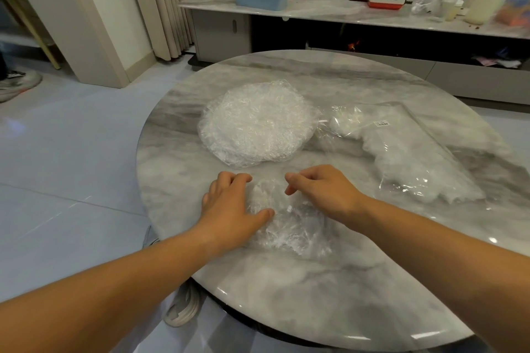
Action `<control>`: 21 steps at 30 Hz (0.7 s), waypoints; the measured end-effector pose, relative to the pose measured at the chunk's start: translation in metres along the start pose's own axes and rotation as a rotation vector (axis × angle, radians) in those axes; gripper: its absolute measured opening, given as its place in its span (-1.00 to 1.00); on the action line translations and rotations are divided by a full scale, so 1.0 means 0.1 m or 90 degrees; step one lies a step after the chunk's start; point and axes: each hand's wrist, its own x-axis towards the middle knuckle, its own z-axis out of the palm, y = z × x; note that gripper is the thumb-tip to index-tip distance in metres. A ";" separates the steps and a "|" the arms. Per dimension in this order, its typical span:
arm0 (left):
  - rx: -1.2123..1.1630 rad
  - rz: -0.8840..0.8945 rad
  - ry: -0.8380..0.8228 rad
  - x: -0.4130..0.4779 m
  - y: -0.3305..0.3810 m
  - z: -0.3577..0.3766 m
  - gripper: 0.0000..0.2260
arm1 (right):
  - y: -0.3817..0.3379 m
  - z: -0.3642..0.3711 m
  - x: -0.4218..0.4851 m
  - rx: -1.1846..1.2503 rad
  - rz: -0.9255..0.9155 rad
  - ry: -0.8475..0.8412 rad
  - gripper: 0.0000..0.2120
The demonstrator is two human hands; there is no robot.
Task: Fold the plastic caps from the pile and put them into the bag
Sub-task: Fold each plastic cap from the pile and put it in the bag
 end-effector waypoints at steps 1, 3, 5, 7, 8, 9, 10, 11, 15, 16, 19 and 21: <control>0.001 0.003 0.000 0.00 0.00 0.00 -0.32 | -0.01 -0.01 -0.01 0.008 -0.001 0.001 -0.67; 0.005 0.010 0.004 0.01 0.00 0.00 -0.32 | -0.01 -0.01 -0.04 0.034 -0.015 0.007 -0.69; 0.007 0.015 0.005 0.01 0.00 0.00 -0.32 | -0.01 -0.02 -0.07 0.066 -0.041 0.015 -0.72; 0.008 0.016 0.004 0.00 0.00 0.00 -0.33 | -0.01 -0.03 -0.10 0.086 -0.064 0.013 -0.74; 0.010 0.016 0.007 0.00 0.00 0.00 -0.33 | -0.01 -0.03 -0.12 0.091 -0.074 0.009 -0.76; 0.011 0.015 0.009 0.00 0.00 0.00 -0.33 | 0.01 -0.03 -0.13 0.089 -0.088 0.006 -0.77; 0.010 0.013 0.009 0.01 0.01 0.00 -0.33 | 0.04 -0.03 -0.14 0.076 -0.109 0.006 -0.78; 0.009 0.010 0.008 0.01 0.01 -0.01 -0.34 | 0.07 -0.02 -0.15 0.053 -0.133 0.008 -0.79; -0.017 0.001 -0.018 0.00 -0.03 -0.09 -0.34 | 0.15 0.02 -0.28 -0.064 -0.235 -0.007 -0.84; -0.022 0.002 -0.031 0.00 -0.04 -0.12 -0.35 | 0.16 0.04 -0.32 -0.110 -0.269 -0.016 -0.82; -0.013 0.007 -0.094 -0.01 -0.08 -0.25 -0.45 | 0.19 0.09 -0.47 -0.209 -0.345 -0.047 -0.67; -0.017 0.003 -0.150 -0.02 -0.10 -0.35 -0.59 | 0.22 0.13 -0.57 -0.263 -0.376 -0.071 -0.64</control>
